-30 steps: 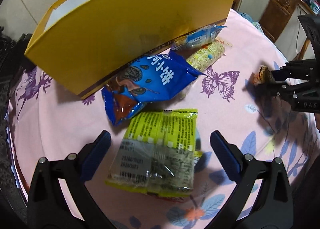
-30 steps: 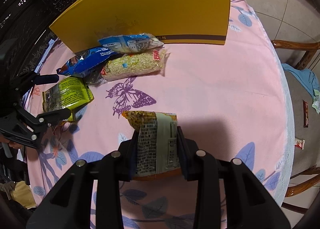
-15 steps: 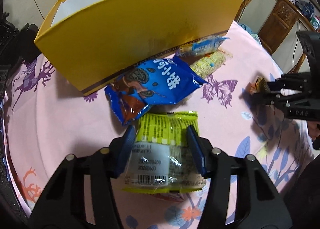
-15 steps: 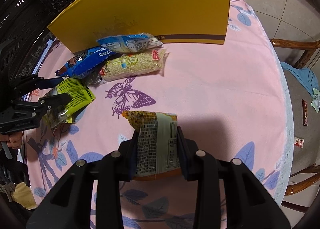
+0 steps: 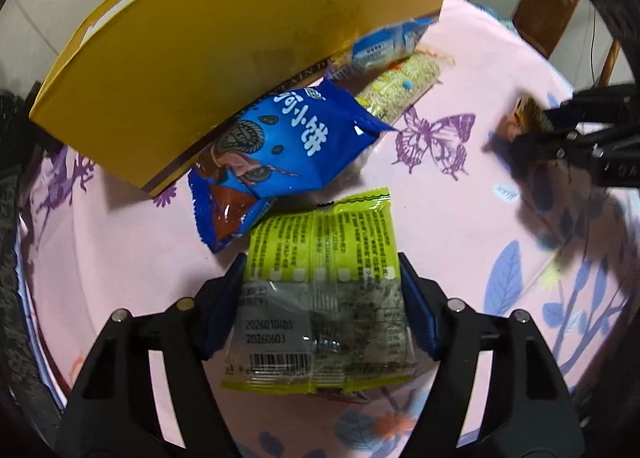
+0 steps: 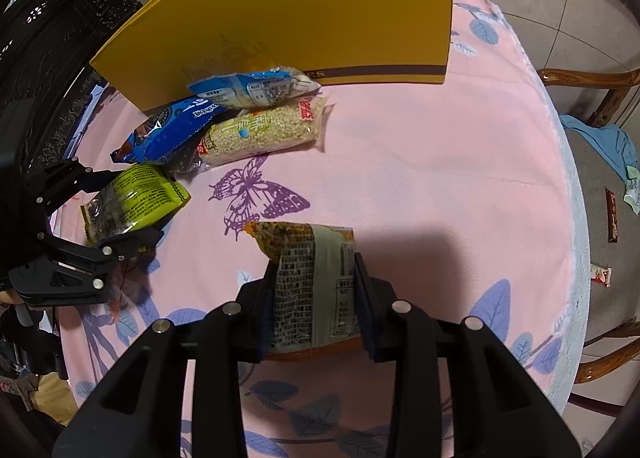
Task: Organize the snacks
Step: 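Close the left tool on the green-yellow pack, then carry both held snacks into the yellow box and open both tools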
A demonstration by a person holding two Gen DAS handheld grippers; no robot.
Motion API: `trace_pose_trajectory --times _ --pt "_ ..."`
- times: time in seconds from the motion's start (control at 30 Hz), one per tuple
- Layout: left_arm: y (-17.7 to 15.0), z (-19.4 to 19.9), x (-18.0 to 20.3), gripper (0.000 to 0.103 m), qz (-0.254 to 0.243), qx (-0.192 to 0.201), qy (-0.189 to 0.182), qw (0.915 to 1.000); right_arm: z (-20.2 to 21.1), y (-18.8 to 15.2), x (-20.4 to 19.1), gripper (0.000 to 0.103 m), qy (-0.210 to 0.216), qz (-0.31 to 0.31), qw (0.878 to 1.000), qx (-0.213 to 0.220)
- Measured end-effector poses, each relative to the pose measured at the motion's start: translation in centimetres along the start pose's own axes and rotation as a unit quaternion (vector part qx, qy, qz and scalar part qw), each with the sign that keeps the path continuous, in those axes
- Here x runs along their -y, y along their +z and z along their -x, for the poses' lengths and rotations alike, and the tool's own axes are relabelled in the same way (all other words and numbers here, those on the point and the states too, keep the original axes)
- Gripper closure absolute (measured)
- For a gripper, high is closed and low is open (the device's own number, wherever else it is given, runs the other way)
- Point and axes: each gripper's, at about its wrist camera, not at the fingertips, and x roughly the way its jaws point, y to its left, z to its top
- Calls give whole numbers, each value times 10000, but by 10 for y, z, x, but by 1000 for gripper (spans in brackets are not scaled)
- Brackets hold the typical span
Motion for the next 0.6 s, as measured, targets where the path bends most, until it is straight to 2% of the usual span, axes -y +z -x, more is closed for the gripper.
trace_pose_trajectory --times 0.23,0.6 --pt "-16 13 -5 32 158 164 -67 9997 -1 0 0 68 -13 24 10000 2" --pt "-30 50 9 32 491 497 -26 9976 5 4 -4 68 -35 52 10000 8"
